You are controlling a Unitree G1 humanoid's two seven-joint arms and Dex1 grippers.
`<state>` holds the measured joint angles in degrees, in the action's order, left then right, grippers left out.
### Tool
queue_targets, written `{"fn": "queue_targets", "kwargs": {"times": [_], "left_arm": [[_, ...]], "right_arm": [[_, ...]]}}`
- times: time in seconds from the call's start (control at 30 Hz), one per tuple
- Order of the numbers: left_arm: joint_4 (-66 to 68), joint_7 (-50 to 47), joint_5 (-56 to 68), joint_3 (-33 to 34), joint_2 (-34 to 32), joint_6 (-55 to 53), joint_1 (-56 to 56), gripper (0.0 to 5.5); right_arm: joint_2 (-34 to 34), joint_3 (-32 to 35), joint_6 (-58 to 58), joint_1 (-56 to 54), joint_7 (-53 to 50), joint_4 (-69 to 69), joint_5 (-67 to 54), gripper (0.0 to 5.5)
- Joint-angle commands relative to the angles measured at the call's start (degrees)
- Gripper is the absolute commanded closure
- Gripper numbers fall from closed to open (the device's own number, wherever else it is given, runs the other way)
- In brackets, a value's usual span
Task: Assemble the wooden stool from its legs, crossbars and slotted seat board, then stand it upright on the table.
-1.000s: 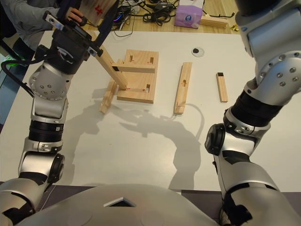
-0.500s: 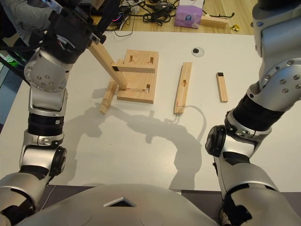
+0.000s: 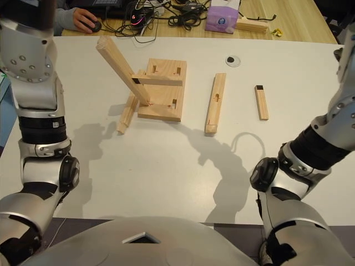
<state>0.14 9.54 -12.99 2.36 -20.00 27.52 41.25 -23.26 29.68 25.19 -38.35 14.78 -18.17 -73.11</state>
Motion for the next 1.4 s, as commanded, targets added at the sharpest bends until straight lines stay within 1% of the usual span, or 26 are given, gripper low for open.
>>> {"fn": "queue_targets", "kwargs": {"times": [0.03, 0.1, 0.13, 0.27, 0.37, 0.43, 0.5, 0.53, 0.67, 0.8, 0.93, 1.03, 1.23, 1.3, 1.4], "left_arm": [[-2.0, -3.5, -1.6, 5.5, -1.2, -10.5, -7.3, 1.08], [-3.2, -5.3, -1.5, 8.9, -0.6, -18.5, -12.6, 0.86], [-3.9, -6.0, -1.6, 9.8, -0.3, -21.2, -14.8, 0.86], [-7.9, -10.2, -2.6, 11.0, 4.1, -31.4, -24.4, 0.86], [-3.6, -8.8, -3.9, 5.1, 7.1, -36.2, -31.7, 0.86], [-0.2, -6.9, -4.5, -0.1, 9.4, -39.5, -36.2, 0.86], [2.8, -4.1, -5.4, -6.1, 10.6, -42.3, -39.2, 0.86], [3.9, -3.4, -6.0, -8.1, 10.8, -43.4, -39.9, 0.86], [5.3, -1.5, -7.1, -12.1, 10.3, -46.8, -40.5, 0.86], [4.3, 2.2, -6.0, -16.4, 11.2, -46.7, -37.9, 0.86], [4.9, 2.9, -6.4, -19.2, 11.9, -46.9, -36.6, 0.86], [5.1, 2.0, -6.8, -19.3, 11.5, -47.4, -37.3, 0.86], [5.9, 0.6, -6.6, -17.2, 9.6, -47.2, -36.4, 0.86], [5.6, 0.2, -6.3, -16.3, 9.2, -47.3, -36.2, 0.86], [5.6, -0.3, -6.0, -15.5, 9.1, -47.1, -35.5, 0.86]], "right_arm": [[-4.4, 0.4, -0.1, -0.6, -4.6, 3.4, 6.5, 4.50], [-6.2, -2.1, 1.1, -0.2, -7.2, 4.8, 12.0, 4.50], [-6.8, -3.4, 1.6, 0.0, -7.8, 5.3, 14.4, 4.50], [-7.3, -8.5, 6.1, -0.2, -9.3, 10.0, 20.2, 4.50], [-5.5, -11.1, 9.3, 3.3, -9.6, 11.2, 22.3, 4.50], [-4.0, -12.2, 10.7, 5.7, -10.0, 12.3, 23.3, 4.50], [-2.4, -12.6, 11.2, 7.0, -9.7, 13.0, 24.1, 4.50], [-1.8, -12.6, 11.2, 7.1, -9.4, 13.0, 24.1, 4.50], [-0.9, -12.9, 11.8, 6.1, -7.5, 12.8, 24.2, 4.50], [-0.3, -14.5, 14.4, 9.0, -5.3, 12.7, 24.2, 4.50], [1.0, -13.7, 15.1, 10.8, -4.3, 15.6, 24.7, 4.50], [1.2, -12.9, 13.3, 11.1, -3.5, 18.3, 26.6, 4.50], [1.1, -12.2, 7.1, 9.9, -0.7, 28.2, 32.3, 4.50], [1.2, -12.6, 5.7, 9.8, 0.3, 30.2, 33.4, 4.50], [1.1, -15.0, 5.5, 10.7, 3.1, 29.8, 34.6, 4.50]]}}
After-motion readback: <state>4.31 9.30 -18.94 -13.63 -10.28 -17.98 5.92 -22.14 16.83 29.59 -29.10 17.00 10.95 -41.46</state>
